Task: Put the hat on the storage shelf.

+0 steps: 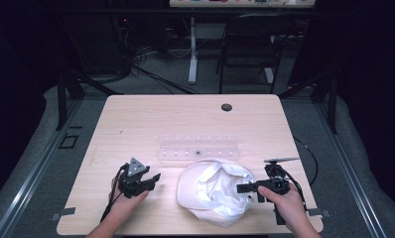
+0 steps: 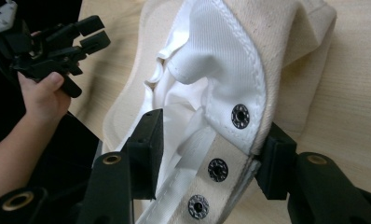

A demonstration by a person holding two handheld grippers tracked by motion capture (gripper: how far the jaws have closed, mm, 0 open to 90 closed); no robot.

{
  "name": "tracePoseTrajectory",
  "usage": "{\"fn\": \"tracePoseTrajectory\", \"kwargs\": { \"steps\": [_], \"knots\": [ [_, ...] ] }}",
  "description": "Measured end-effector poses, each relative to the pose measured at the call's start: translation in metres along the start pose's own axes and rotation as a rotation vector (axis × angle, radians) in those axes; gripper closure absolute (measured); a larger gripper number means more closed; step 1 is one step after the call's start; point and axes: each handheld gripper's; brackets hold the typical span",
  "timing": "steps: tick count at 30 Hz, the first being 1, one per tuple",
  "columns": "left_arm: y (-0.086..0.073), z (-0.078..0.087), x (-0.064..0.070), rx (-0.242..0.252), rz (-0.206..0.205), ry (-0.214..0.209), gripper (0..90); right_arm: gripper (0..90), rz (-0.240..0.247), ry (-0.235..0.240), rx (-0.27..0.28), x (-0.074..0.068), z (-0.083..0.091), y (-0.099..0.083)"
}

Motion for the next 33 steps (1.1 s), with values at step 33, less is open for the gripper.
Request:
{"fn": "tracePoseTrajectory", "kwargs": {
  "steps": [33],
  "knots": [
    [0.0, -0.001, 0.002, -0.002, -0.012, 0.004, 47.7, 81.4, 0.03, -0.11, -0.045, -0.026, 0.015, 0.017]
  ]
}}
Point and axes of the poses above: each handheld gripper's, and its own axes: z roughly backward along the jaws, y roughly out of its top, x roughly to its right, and after that the axes turned 6 degrees about -z, right-handed
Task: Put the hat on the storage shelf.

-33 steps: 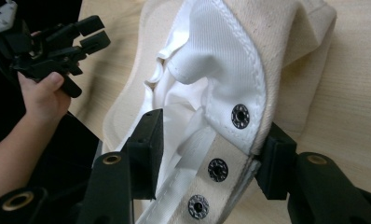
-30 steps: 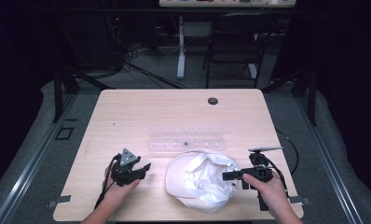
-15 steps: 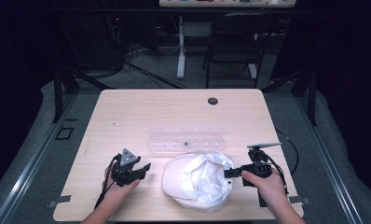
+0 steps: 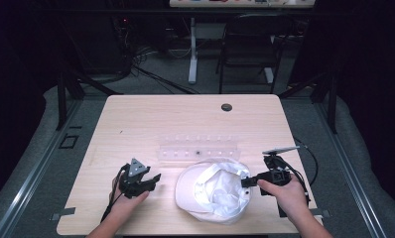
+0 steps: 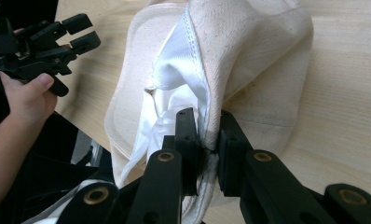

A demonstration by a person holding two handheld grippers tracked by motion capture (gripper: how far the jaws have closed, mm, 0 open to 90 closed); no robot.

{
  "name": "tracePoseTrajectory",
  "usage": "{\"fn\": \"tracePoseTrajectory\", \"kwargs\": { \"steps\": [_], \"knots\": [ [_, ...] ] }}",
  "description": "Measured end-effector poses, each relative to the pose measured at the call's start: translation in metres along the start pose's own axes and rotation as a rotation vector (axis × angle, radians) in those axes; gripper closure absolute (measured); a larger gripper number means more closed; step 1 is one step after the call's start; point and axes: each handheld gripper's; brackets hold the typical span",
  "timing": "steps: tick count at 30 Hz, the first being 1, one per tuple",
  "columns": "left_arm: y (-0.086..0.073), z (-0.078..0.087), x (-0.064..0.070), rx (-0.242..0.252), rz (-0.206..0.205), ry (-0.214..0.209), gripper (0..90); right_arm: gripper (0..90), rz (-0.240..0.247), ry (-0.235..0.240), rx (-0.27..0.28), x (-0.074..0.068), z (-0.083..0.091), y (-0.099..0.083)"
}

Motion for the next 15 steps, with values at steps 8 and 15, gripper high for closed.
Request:
{"fn": "tracePoseTrajectory", "kwargs": {
  "steps": [8, 15],
  "knots": [
    [0.0, 0.0, 0.001, 0.0, -0.004, 0.001, 47.6, 81.7, 0.017, -0.045, -0.022, -0.008, 0.007, 0.006],
    [0.0, 0.0, 0.001, 0.001, -0.006, 0.002, 47.7, 81.8, 0.034, -0.082, -0.04, -0.025, 0.018, 0.015]
  ]
}}
Point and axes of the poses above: each handheld gripper's, and its own axes: z roughly backward along the jaws, y roughly out of its top, x roughly to its right, and after that the axes turned 6 degrees about -z, right-handed
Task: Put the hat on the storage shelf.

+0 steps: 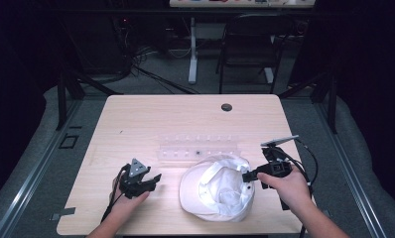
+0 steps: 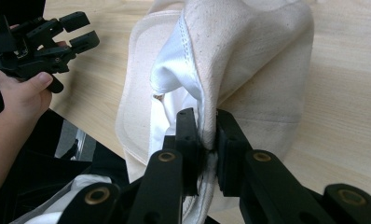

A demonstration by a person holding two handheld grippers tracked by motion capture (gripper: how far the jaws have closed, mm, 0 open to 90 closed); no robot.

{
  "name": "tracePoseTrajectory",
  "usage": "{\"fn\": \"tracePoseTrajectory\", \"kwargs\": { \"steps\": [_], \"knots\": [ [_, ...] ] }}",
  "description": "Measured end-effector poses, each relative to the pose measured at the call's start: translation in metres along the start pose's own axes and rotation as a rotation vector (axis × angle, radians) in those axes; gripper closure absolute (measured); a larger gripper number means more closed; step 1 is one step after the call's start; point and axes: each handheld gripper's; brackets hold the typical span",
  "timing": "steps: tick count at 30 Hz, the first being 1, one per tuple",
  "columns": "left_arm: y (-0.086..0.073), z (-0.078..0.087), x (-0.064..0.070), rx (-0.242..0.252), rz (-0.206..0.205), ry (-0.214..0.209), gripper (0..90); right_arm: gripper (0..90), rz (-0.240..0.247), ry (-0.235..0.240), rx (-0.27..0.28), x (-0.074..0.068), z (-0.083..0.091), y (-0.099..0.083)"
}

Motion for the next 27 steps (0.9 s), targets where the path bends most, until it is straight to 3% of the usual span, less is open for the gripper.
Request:
{"fn": "tracePoseTrajectory", "kwargs": {
  "steps": [6, 7, 9, 15, 25, 27],
  "knots": [
    [0.0, 0.0, 0.0, -0.001, -0.002, -0.001, 47.7, 81.9, -0.008, -0.01, -0.024, -0.012, 0.006, 0.008],
    [0.0, 0.0, 0.0, 0.0, -0.003, -0.001, 47.7, 81.9, -0.017, -0.009, -0.008, -0.014, 0.006, 0.008],
    [0.0, 0.0, 0.0, 0.001, -0.002, -0.001, 47.7, 81.9, 0.004, -0.013, -0.034, -0.017, 0.01, 0.011],
    [0.0, 0.0, 0.0, 0.0, -0.003, -0.001, 47.7, 81.9, -0.009, -0.005, -0.023, -0.026, 0.015, 0.015],
    [0.0, 0.0, 0.001, -0.001, -0.002, 0.0, 47.7, 82.0, -0.008, 0.039, -0.031, -0.038, 0.028, 0.023],
    [0.0, 0.0, 0.001, -0.001, -0.002, -0.001, 47.7, 82.0, -0.013, 0.065, -0.025, -0.039, 0.03, 0.024]
  ]
}}
Point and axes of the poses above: each handheld gripper's, and its own axes: z roughly backward along the jaws, y roughly out of its top, x roughly to its right, and after that the axes turned 6 degrees about -z, right-handed
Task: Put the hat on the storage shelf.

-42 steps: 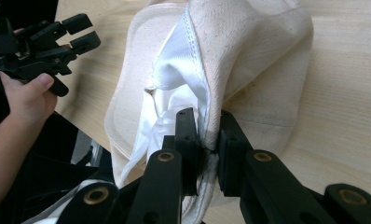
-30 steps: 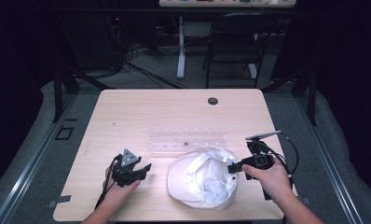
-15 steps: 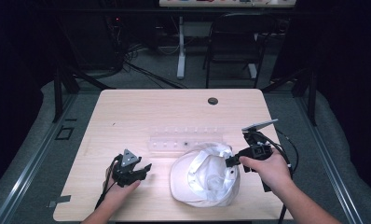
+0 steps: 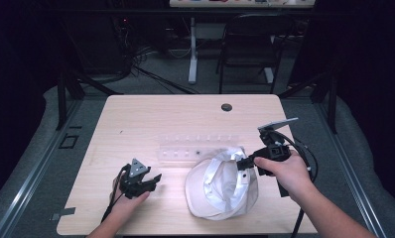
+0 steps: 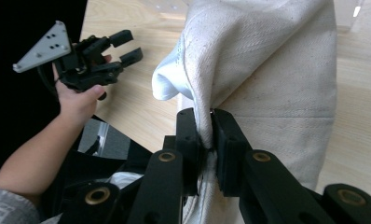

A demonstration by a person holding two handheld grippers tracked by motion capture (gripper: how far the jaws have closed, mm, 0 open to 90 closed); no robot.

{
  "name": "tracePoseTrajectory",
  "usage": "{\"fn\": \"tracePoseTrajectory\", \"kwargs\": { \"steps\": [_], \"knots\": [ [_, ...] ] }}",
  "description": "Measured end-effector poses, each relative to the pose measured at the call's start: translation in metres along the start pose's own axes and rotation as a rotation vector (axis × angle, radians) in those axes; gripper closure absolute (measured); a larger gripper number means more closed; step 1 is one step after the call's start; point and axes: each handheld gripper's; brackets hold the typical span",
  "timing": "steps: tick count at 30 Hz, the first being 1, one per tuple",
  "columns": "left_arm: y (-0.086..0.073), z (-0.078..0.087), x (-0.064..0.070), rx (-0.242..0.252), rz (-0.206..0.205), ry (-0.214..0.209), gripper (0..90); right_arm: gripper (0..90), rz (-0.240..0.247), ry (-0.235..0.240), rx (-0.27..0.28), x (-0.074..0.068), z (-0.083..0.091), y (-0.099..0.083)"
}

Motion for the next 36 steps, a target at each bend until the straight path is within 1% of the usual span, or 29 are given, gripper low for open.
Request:
{"fn": "tracePoseTrajectory", "kwargs": {
  "steps": [1, 3, 4, 5, 6, 9, 10, 14, 15, 16, 20, 22, 23, 30, 33, 36],
  "knots": [
    [0.0, 0.0, 0.0, 0.0, 0.001, 0.0, 47.7, 82.0, 0.0, 0.0, 0.0, 0.0, 0.0, 0.0],
    [0.0, 0.0, 0.0, 0.0, 0.001, 0.0, 47.7, 82.0, -0.011, 0.027, 0.013, -0.002, 0.002, 0.0],
    [0.0, 0.0, 0.0, -0.001, 0.002, -0.001, 47.7, 82.0, -0.006, 0.031, 0.012, -0.003, 0.003, 0.001],
    [0.0, 0.0, 0.0, -0.002, 0.002, -0.001, 47.7, 82.0, -0.002, 0.051, 0.018, -0.004, 0.005, 0.001],
    [0.0, 0.0, 0.0, -0.002, 0.002, -0.001, 47.7, 82.0, -0.002, 0.051, 0.018, -0.004, 0.005, 0.001],
    [0.0, -0.001, 0.0, -0.003, 0.001, -0.002, 47.7, 82.1, 0.005, 0.077, 0.027, -0.006, 0.009, 0.003],
    [0.0, -0.001, 0.0, -0.003, 0.001, -0.002, 47.7, 82.1, 0.005, 0.077, 0.027, -0.006, 0.009, 0.003],
    [0.0, -0.001, 0.001, -0.005, 0.003, -0.003, 47.7, 82.1, 0.0, 0.107, 0.047, -0.008, 0.01, 0.004],
    [0.0, -0.001, 0.001, -0.004, 0.003, -0.003, 47.7, 82.1, 0.001, 0.107, 0.051, -0.01, 0.01, 0.005],
    [0.0, -0.001, 0.001, -0.004, 0.003, -0.003, 47.7, 82.1, 0.008, 0.114, 0.046, -0.01, 0.012, 0.006],
    [0.0, -0.001, 0.001, -0.002, 0.004, -0.003, 47.7, 82.1, 0.015, 0.144, 0.063, -0.015, 0.016, 0.007],
    [0.0, -0.001, 0.0, -0.004, 0.0, -0.003, 47.7, 82.1, 0.022, 0.15, 0.068, -0.016, 0.017, 0.008],
    [0.0, -0.001, 0.0, -0.002, 0.001, -0.003, 47.6, 82.1, 0.037, 0.144, 0.085, -0.018, 0.019, 0.008],
    [0.0, -0.001, 0.002, 0.005, 0.009, -0.003, 47.6, 82.2, 0.041, 0.168, 0.117, -0.022, 0.027, 0.012],
    [0.001, -0.001, 0.003, 0.005, 0.006, -0.007, 47.4, 82.2, 0.041, 0.18, 0.138, -0.022, 0.032, 0.015],
    [0.001, -0.001, 0.004, 0.002, -0.002, -0.007, 47.3, 82.2, 0.039, 0.186, 0.147, -0.023, 0.035, 0.017]
  ]
}}
Point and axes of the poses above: each handheld gripper's, and its own axes: z roughly backward along the jaws, y roughly out of its top, x roughly to its right, and after that the axes turned 6 degrees about -z, right-handed
